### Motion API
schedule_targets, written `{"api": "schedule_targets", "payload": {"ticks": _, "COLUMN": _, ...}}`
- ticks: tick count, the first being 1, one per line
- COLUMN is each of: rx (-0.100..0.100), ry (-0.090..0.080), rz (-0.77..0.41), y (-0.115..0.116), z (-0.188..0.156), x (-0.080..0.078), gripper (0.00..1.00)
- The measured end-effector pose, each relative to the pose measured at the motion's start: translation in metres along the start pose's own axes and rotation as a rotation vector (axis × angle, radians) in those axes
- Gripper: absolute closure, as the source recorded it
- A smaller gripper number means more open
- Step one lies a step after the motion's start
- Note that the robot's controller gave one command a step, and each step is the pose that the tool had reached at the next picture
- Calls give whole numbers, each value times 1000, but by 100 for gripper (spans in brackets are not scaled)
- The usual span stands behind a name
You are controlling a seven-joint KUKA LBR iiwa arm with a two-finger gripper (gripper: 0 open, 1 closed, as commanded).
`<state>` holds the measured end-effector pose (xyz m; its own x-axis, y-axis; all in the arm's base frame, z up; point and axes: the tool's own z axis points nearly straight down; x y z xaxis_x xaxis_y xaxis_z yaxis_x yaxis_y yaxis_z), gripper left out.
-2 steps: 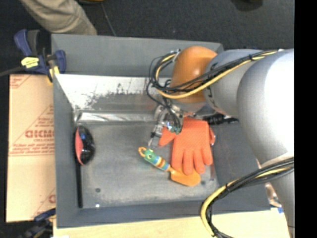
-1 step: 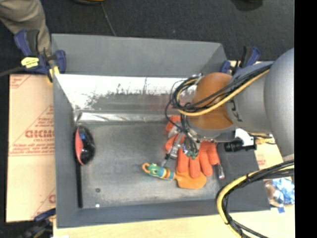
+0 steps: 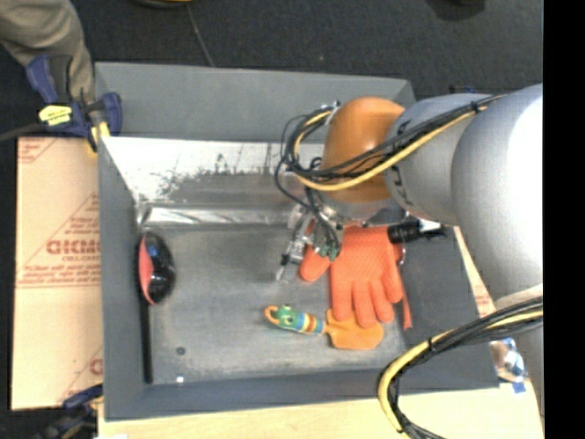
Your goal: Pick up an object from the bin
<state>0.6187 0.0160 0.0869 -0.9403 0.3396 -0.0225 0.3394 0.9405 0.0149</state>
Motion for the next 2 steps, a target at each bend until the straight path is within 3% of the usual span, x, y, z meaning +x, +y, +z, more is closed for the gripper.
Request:
{"api": "schedule_targets", "payload": {"ticks": 1, "rx": -2, "ry": -3, "rz": -111, "y": -69, "z": 7, "x": 14, "gripper": 0}}
{"api": "schedule_targets", "payload": {"ticks": 2, "rx": -2, "ry": -1, "rz": -135, "y": -89, "z": 7, "x": 6, "gripper": 0}}
